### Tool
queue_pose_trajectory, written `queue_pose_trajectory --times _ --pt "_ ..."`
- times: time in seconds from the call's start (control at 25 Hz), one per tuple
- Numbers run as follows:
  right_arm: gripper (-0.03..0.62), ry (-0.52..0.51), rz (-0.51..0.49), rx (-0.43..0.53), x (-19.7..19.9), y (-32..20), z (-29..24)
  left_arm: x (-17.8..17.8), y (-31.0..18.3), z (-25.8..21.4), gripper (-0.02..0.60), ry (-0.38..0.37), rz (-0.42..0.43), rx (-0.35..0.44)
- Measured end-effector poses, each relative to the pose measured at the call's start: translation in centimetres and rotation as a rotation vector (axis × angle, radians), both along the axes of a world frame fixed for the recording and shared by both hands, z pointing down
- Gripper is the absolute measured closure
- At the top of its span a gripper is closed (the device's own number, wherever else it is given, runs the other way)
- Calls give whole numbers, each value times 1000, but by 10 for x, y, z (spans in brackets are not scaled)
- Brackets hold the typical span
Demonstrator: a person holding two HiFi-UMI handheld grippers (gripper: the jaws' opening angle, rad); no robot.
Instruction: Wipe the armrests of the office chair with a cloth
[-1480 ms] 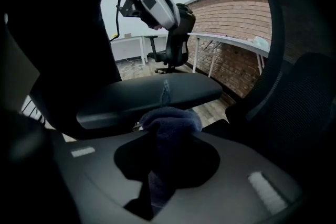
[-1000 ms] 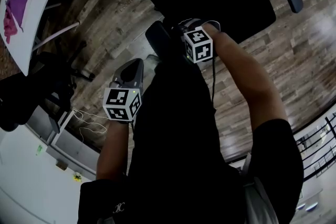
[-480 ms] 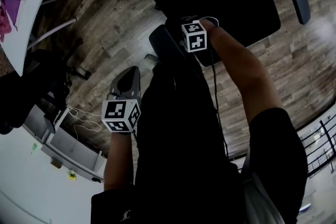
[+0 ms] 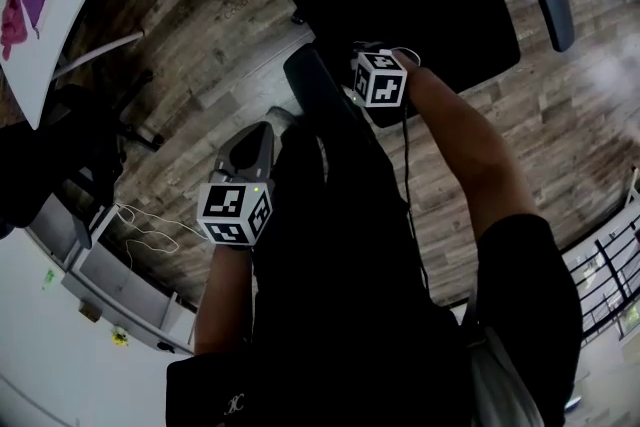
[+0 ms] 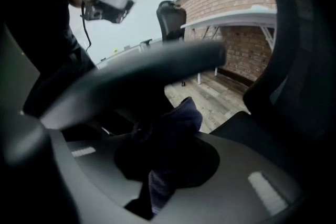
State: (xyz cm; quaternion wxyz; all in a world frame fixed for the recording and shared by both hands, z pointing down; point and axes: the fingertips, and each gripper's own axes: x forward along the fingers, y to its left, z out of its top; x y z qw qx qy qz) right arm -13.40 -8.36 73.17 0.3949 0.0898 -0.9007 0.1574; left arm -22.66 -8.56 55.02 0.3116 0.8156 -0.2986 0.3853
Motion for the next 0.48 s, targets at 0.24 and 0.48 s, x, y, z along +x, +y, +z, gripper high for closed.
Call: queue_pose_trajectory --times 0.24,0.48 --pt "530 48 100 106 23 -2 -58 21 -12 -26 575 72 20 62" --pt "528 -90 391 152 36 1 -141 17 -21 -34 575 120 10 88"
